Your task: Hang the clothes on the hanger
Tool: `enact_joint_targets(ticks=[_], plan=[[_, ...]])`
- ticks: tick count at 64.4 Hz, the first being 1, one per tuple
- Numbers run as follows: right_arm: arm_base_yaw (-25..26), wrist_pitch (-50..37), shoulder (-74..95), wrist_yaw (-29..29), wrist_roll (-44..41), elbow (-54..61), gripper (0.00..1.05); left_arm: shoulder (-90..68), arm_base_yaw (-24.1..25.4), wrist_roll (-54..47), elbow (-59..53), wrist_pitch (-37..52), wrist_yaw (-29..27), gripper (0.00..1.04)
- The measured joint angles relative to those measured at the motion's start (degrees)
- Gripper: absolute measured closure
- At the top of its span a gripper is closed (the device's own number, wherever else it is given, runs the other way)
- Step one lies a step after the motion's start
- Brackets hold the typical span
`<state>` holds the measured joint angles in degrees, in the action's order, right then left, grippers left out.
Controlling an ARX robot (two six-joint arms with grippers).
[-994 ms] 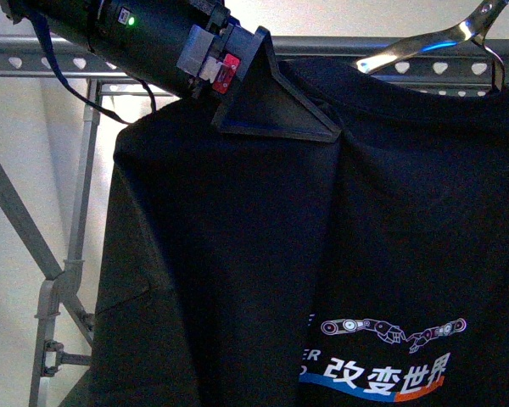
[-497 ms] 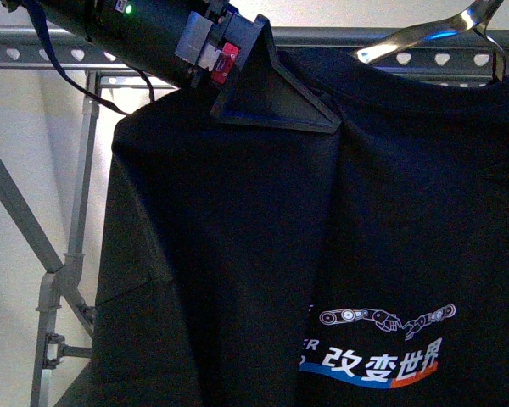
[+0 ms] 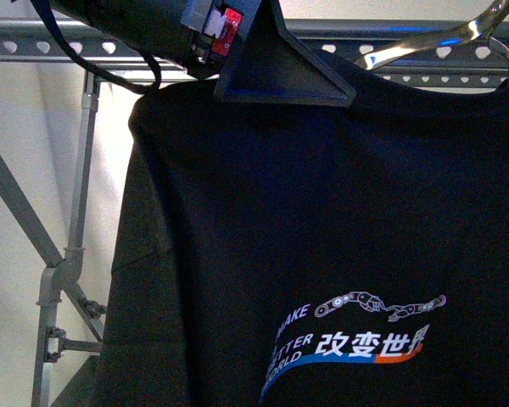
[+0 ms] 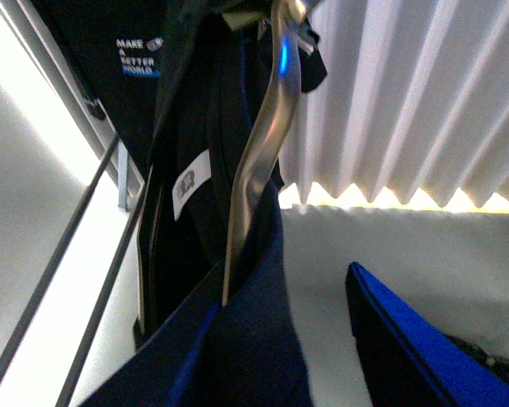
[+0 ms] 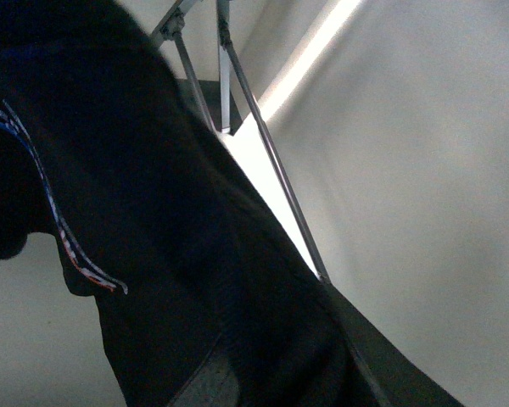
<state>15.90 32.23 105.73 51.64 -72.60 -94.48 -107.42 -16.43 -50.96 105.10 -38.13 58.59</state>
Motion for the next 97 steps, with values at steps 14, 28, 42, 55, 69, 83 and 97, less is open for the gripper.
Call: enact_joint_targets(ticks=[14, 28, 42, 55, 69, 83, 97], plan=[[1.7, -7.0, -2.2, 1.3, 4.1, 5.6, 1.0, -0.7, 2.3, 38.4, -10.6, 45.8, -8.7, 0.11], [4.9, -12.1, -5.0, 5.1, 11.6, 10.1, 1.01, -4.3, 6.8, 75.6, -3.6, 80.6, -22.3, 0.07], [7.7, -17.8, -10.6, 4.3, 20.2, 17.6, 1.01, -5.1, 8.5, 78.9, 2.9, 68.5, -40.0, 0.07], [9.8, -17.5, -16.0, 0.7, 27.0, 25.1, 1.01, -3.2, 8.5, 73.5, 4.4, 54.3, -56.6, 0.07], [11.5, -16.6, -22.0, -1.7, 38.4, 28.5, 1.01, 4.5, 8.6, 68.7, -1.0, 51.5, -62.0, 0.07], [12.5, -17.1, -25.0, -4.0, 49.0, 26.9, 1.02, 20.4, 8.1, 55.6, -21.1, 46.2, -66.5, 0.35], [12.4, -17.7, -21.8, -9.1, 57.2, 19.8, 1.02, 35.2, 9.7, 52.0, -51.9, 60.2, -64.8, 0.73]])
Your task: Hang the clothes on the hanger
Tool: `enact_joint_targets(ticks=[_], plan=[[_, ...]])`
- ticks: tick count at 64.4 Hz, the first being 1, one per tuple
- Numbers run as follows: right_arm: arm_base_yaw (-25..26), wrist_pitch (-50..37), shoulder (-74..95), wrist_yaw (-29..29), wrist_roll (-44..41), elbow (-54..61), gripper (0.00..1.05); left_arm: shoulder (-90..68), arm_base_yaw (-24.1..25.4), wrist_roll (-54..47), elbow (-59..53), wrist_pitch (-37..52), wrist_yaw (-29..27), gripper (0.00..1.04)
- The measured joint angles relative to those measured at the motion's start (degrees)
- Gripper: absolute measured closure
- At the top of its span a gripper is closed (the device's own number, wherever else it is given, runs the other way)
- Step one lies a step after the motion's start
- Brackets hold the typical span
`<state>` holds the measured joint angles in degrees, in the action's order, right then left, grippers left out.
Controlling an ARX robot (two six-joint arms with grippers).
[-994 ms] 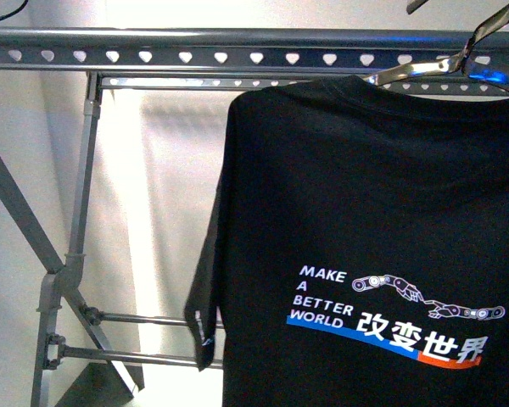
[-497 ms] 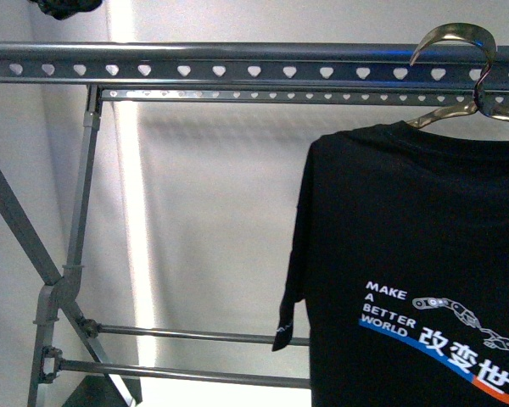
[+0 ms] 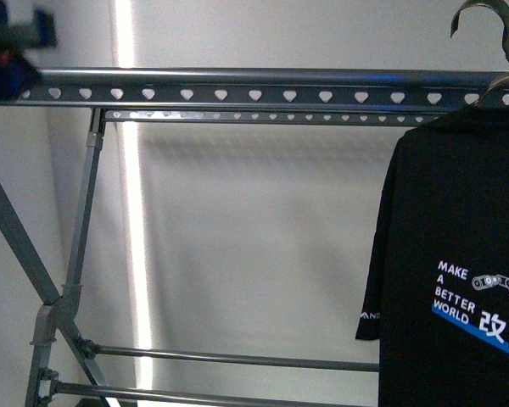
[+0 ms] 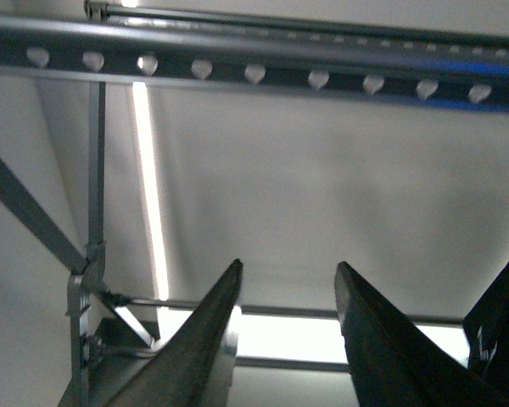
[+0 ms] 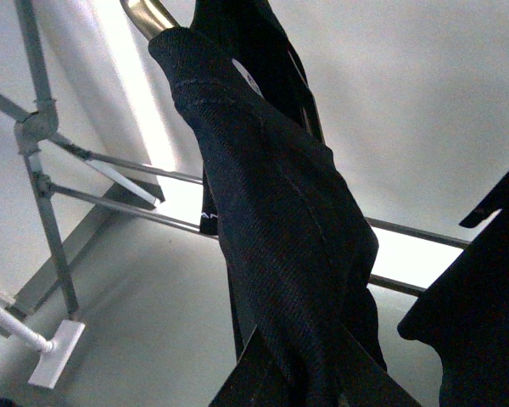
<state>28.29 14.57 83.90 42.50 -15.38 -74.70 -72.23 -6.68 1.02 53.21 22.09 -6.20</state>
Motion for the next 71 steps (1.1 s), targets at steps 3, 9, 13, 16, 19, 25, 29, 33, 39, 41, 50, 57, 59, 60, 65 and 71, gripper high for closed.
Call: enact_joint_targets(ticks=[3, 9, 13, 16, 19, 25, 29, 33, 39, 41, 50, 57, 59, 60, 65, 71], plan=[[-0.1, 0.3, 1.0, -1.1, 1.7, -1.7, 1.02, 1.7, 0.6, -0.2, -5.4, 2.2, 0.3, 0.82], [-0.5, 1.1, 3.3, -3.8, 4.0, -5.0, 1.02, 4.3, 1.5, -0.4, -12.8, 5.3, 0.7, 0.96], [-0.9, 2.4, 5.5, -5.3, 6.1, -7.7, 1.02, 6.5, 1.8, -0.5, -17.4, 7.3, 1.4, 1.02], [-1.1, 3.8, 7.9, -6.7, 8.6, -10.6, 1.02, 8.5, 2.1, -0.6, -20.6, 8.8, 1.8, 1.01], [-1.2, 4.0, 9.9, -7.8, 10.8, -12.9, 1.02, 10.9, 2.4, -0.7, -24.0, 10.3, 2.3, 1.01], [-1.2, 4.3, 13.4, -8.5, 15.9, -17.2, 1.02, 13.7, 3.2, -0.7, -28.6, 12.0, 3.1, 1.01], [-1.2, 4.7, 16.2, -8.7, 21.1, -20.9, 1.02, 15.5, 5.3, -0.9, -31.7, 12.7, 5.8, 1.01], [-1.4, 5.3, 18.2, -9.1, 25.0, -23.6, 1.02, 17.4, 6.4, -0.9, -34.3, 13.2, 5.9, 1.01], [-1.9, 5.3, 21.2, -10.1, 32.2, -26.4, 1.02, 21.2, 6.6, -0.9, -38.6, 13.7, 6.0, 1.01], [-2.0, 5.2, 21.7, -10.1, 33.8, -26.6, 1.02, 22.1, 6.6, -0.9, -39.5, 13.7, 6.0, 1.01], [-3.0, 2.7, 22.6, -11.0, 42.7, -26.0, 0.97, 26.4, 6.6, -0.9, -43.2, 13.5, 6.1, 1.01], [-4.0, -2.2, 21.5, -12.1, 48.0, -22.8, 0.79, 29.0, 6.6, -0.9, -44.9, 12.7, 6.1, 1.01], [-4.4, -4.1, 20.7, -12.0, 49.4, -21.2, 0.74, 29.9, 6.6, -0.9, -45.4, 12.3, 6.1, 1.01], [-4.5, -4.6, 20.4, -12.0, 49.8, -20.7, 0.72, 30.2, 6.6, -0.9, -45.6, 12.2, 6.0, 1.01], [-5.4, -8.4, 17.9, -11.0, 52.6, -16.5, 0.59, 32.2, 6.6, -0.9, -46.8, 11.2, 6.0, 1.01], [-6.1, -11.5, 14.5, -9.1, 54.2, -12.1, 0.45, 34.9, 6.6, -0.9, -48.0, 9.7, 6.1, 1.01]])
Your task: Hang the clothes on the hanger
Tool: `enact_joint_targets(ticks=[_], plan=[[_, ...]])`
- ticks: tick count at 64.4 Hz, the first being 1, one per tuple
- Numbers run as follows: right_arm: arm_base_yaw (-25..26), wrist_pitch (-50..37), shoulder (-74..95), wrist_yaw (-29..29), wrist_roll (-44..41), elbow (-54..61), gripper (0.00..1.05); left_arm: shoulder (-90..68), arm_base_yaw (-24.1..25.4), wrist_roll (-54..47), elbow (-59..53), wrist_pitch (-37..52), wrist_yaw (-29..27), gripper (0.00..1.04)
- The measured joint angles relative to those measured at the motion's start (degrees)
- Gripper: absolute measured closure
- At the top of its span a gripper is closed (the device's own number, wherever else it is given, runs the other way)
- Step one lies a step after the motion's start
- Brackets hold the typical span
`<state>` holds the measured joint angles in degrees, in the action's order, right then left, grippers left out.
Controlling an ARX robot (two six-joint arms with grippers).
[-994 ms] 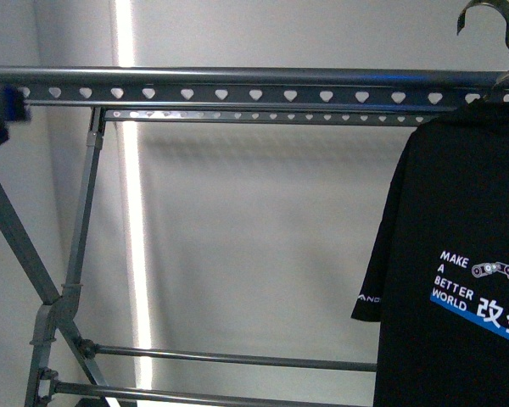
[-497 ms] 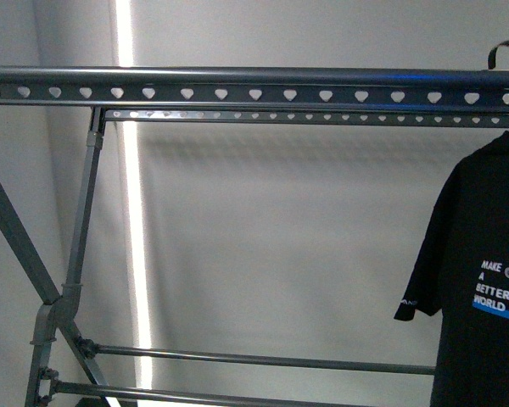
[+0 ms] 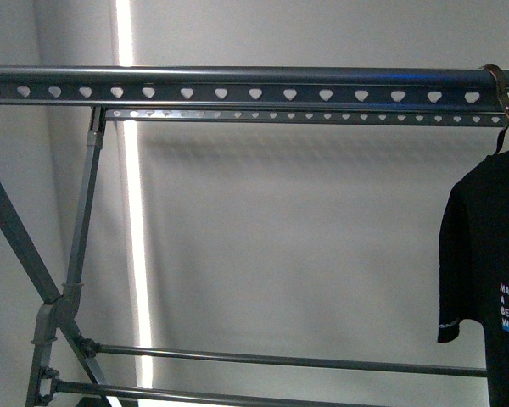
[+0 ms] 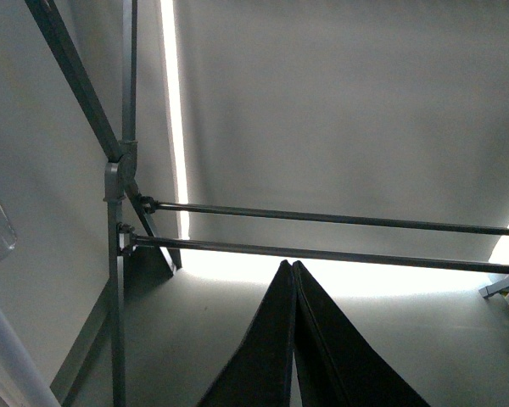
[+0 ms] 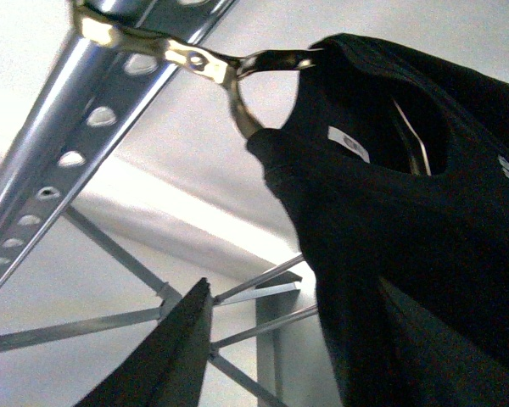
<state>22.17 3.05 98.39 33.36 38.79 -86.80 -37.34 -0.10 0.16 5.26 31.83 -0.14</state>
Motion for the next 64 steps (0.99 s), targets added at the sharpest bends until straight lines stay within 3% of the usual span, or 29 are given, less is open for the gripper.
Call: enact_joint_targets(ticks=[15, 17, 25, 37, 55, 64], plan=[[-0.5, -8.9, -12.4, -0.6, -0.8, 10.1, 0.07, 6.0, 0.0, 0.0, -2.0, -4.0, 0.0, 1.01], [-0.5, -9.9, -14.5, -0.6, -1.4, 11.8, 0.06, 6.9, 0.0, 0.0, -2.3, -4.6, 0.0, 1.01], [-0.7, -14.2, -23.6, -1.9, -6.1, 20.4, 0.07, 10.2, 0.0, 0.0, -4.0, -5.4, 0.0, 1.01], [-1.0, -25.6, -35.4, -6.6, -19.8, 36.3, 0.07, 14.4, 0.0, 0.0, -4.2, -8.8, 0.0, 1.01], [-3.1, -34.1, -56.6, -13.3, -34.1, 62.1, 0.07, 20.8, 0.0, 0.0, -4.2, -15.0, 0.0, 1.01], [-7.6, -12.2, -74.6, -19.5, -37.6, 71.9, 0.34, 23.9, 0.0, 0.0, -4.2, -18.1, 0.1, 1.01]])
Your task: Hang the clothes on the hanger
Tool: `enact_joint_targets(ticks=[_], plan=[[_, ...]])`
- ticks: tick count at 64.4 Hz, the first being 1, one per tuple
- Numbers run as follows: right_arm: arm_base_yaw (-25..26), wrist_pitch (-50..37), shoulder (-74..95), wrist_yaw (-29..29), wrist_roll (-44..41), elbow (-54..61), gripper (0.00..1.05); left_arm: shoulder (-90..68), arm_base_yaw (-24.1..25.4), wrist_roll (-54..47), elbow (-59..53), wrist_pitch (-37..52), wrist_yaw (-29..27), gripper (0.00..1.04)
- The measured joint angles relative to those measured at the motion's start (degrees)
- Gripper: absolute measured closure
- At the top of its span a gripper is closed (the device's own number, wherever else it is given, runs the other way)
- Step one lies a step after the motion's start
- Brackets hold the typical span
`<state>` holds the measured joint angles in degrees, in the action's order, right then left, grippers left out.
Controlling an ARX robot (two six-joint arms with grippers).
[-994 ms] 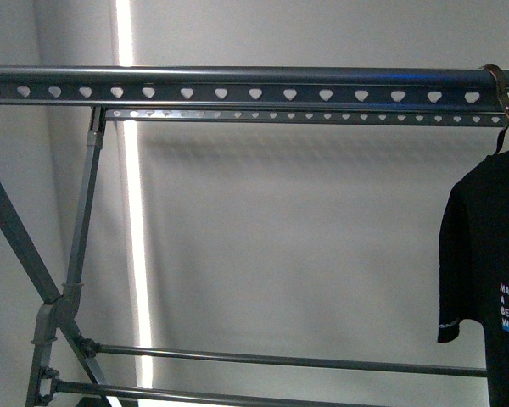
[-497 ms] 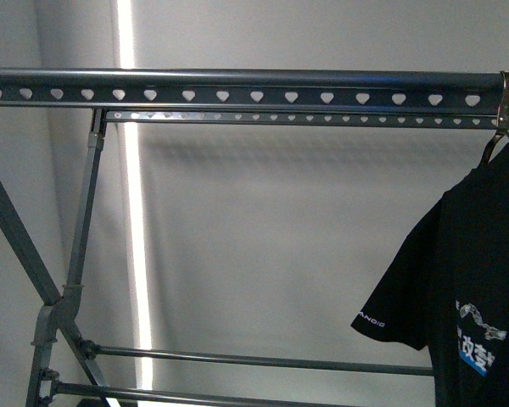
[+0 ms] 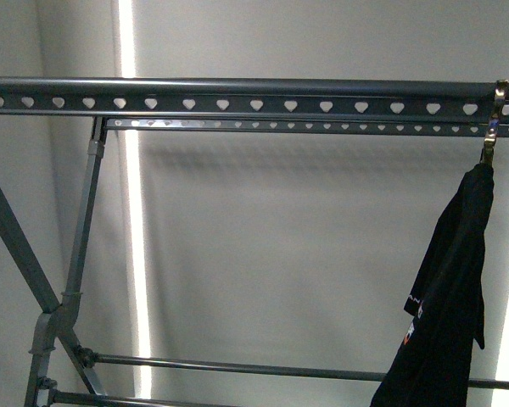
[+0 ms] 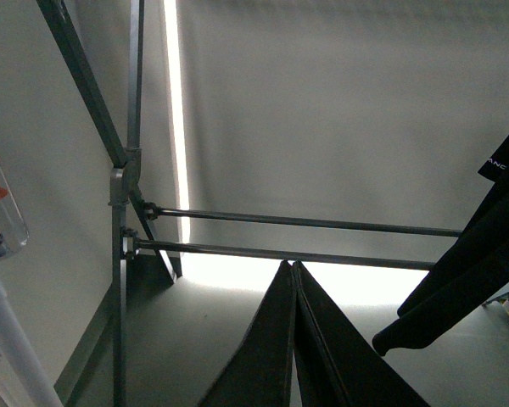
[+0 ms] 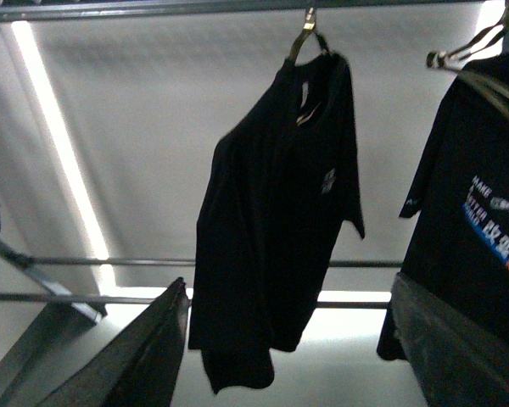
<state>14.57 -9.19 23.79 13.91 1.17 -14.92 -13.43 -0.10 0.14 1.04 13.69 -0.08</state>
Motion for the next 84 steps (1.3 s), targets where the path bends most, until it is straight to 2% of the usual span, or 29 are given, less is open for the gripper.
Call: enact_joint_targets(ticks=[2, 15, 18, 20, 21, 23, 28, 39, 47, 74, 79, 84], plan=[[-1.5, 0.9, -2.1, -1.4, -0.4, 1.7, 0.43, 0.9, 0.0, 0.0, 0.0, -0.8, 0.0, 1.01], [-5.9, 1.0, -6.2, -5.6, -0.9, 5.9, 0.78, 3.8, 0.0, 0.0, 0.0, -3.8, 0.0, 1.01], [-6.5, 1.0, -6.9, -6.2, -0.9, 6.4, 0.85, 7.6, 0.0, 0.0, 0.0, -9.0, 0.0, 1.01], [-8.2, 1.1, -7.8, -8.6, -1.0, 6.8, 0.92, 10.6, 0.0, 0.0, 0.0, -12.3, 0.1, 1.01], [-10.2, 1.2, -8.4, -11.7, -1.0, 7.2, 0.97, 11.7, 0.0, 0.0, 0.0, -12.9, 0.1, 1.01], [-12.3, 1.3, -9.0, -13.3, -1.0, 7.9, 1.03, 12.7, 0.0, 0.0, 0.0, -13.2, 0.1, 1.01], [-14.1, 1.5, -10.2, -13.2, -1.2, 8.9, 1.02, 13.1, 0.0, 0.0, 0.0, -13.5, 0.1, 1.01], [-14.3, 2.2, -12.6, -13.8, -1.1, 10.5, 1.02, 13.2, 0.0, 0.0, 0.0, -13.5, 0.0, 1.01], [-14.4, 9.4, -19.5, -13.8, -1.1, 11.4, 1.02, 13.2, 0.0, 0.0, 0.0, -13.5, 0.0, 1.01], [-14.4, 9.4, -23.5, -13.8, -1.2, 14.6, 1.02, 13.2, 0.0, 0.0, 0.0, -13.5, 0.0, 1.01], [-14.4, 9.4, -23.5, -13.8, -1.2, 14.6, 0.89, 13.2, 0.0, 0.0, 0.0, -13.5, 0.0, 1.01], [-14.4, 9.4, -23.5, -13.8, -1.2, 14.6, 0.77, 13.2, 0.0, 0.0, 0.0, -13.5, 0.0, 0.87]])
